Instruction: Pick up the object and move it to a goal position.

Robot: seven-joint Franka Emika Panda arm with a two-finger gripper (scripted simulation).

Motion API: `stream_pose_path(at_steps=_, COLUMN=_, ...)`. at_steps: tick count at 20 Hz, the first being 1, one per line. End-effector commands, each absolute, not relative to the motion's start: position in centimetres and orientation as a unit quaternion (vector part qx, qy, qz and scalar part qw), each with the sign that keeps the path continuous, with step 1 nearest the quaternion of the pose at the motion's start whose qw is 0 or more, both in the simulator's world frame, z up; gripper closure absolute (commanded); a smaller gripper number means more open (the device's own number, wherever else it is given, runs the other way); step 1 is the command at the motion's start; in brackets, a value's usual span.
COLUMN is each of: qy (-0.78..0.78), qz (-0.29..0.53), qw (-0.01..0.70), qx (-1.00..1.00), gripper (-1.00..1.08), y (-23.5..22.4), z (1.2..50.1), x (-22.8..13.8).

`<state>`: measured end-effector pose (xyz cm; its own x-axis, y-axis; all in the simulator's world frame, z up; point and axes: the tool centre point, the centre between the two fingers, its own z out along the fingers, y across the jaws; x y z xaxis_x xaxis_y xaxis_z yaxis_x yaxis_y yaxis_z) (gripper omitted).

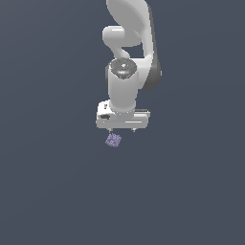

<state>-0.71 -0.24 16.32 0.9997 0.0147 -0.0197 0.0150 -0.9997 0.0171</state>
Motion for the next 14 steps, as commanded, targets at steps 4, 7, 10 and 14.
stream_pose_path(at_steps=4, qy=0.011, qz=-0.009, qw=0.010, qx=1.000, gripper=-0.92, y=-0.25, z=16.44, x=-0.71)
stream_pose_path(at_steps=7, qy=0.022, qz=-0.007, qw=0.015, qx=1.000, gripper=-0.92, y=-0.25, z=16.79, x=-0.70)
stream_pose_path(at_steps=10, qy=0.032, qz=-0.005, qw=0.018, qx=0.999, gripper=-0.92, y=-0.22, z=17.13, x=-0.68)
stream_pose_path(at_steps=14, qy=0.032, qz=-0.005, qw=0.018, qx=0.999, gripper=-0.92, y=-0.22, z=17.13, x=-0.68)
